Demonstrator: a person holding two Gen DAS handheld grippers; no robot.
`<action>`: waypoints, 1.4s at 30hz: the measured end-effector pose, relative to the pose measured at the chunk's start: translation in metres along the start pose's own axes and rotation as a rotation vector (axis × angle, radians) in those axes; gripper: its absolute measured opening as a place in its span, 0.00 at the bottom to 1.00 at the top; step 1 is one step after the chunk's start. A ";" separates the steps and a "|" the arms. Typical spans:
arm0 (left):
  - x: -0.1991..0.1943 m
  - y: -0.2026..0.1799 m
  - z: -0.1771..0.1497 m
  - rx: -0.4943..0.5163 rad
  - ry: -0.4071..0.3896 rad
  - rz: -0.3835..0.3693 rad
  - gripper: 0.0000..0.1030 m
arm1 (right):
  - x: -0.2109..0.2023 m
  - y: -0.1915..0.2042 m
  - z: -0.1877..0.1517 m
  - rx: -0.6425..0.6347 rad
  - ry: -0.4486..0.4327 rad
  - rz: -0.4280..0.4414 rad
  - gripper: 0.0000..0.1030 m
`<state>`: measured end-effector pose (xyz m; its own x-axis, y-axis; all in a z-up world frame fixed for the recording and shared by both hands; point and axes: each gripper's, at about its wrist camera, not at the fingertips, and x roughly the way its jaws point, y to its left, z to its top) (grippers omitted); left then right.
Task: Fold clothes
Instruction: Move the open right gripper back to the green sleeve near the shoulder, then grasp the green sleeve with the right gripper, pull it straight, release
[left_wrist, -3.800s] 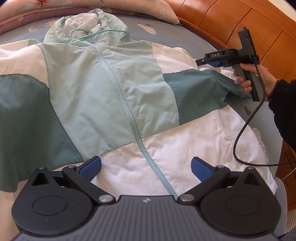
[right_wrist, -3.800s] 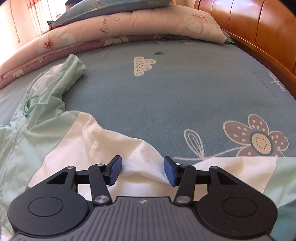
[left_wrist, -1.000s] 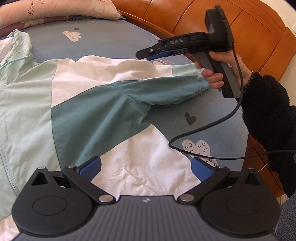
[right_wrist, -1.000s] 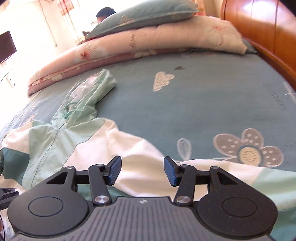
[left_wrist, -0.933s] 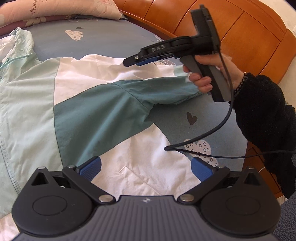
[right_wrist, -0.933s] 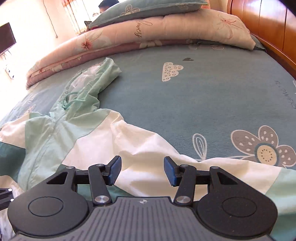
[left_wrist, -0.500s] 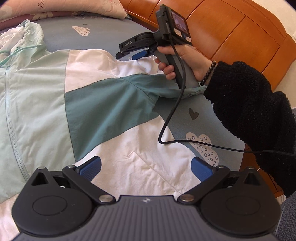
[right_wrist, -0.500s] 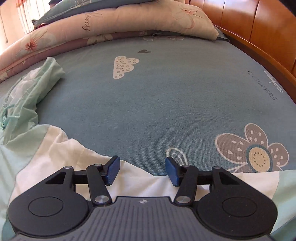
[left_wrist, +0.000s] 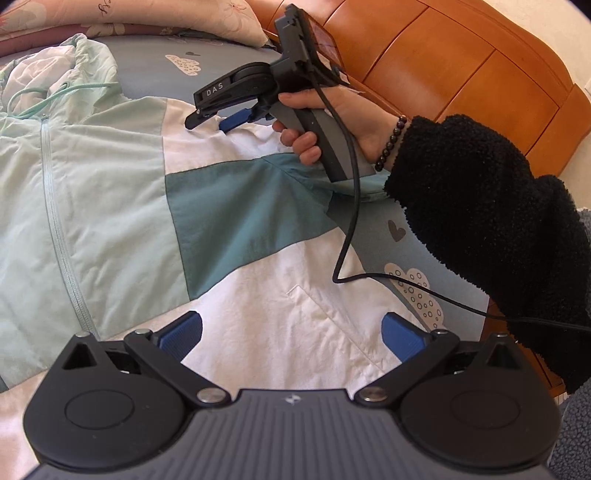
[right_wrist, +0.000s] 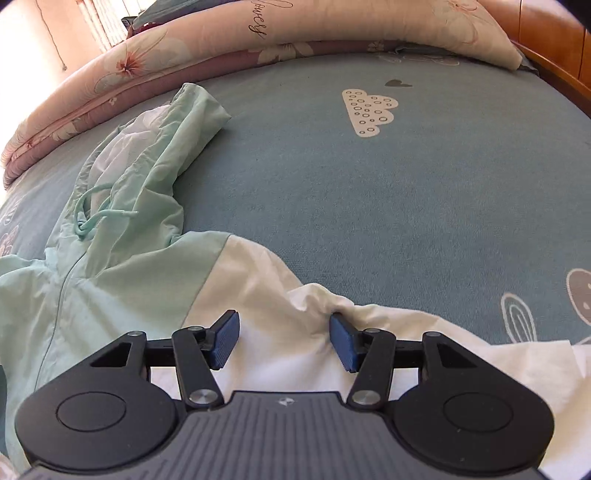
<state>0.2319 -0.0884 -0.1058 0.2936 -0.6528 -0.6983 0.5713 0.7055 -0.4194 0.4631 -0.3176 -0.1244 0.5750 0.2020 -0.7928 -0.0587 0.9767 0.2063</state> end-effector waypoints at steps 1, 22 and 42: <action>-0.002 0.001 -0.001 -0.006 -0.004 0.003 0.99 | 0.000 0.000 0.004 0.000 -0.010 -0.006 0.57; -0.036 -0.043 -0.036 -0.044 -0.013 0.090 0.99 | -0.096 -0.030 -0.108 0.144 0.032 0.073 0.56; -0.041 -0.064 -0.059 -0.038 0.031 0.109 0.99 | -0.158 -0.042 -0.235 0.339 -0.206 0.015 0.57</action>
<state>0.1381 -0.0907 -0.0843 0.3282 -0.5629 -0.7585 0.5074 0.7824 -0.3611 0.1833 -0.3737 -0.1427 0.7296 0.1639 -0.6640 0.1849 0.8874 0.4223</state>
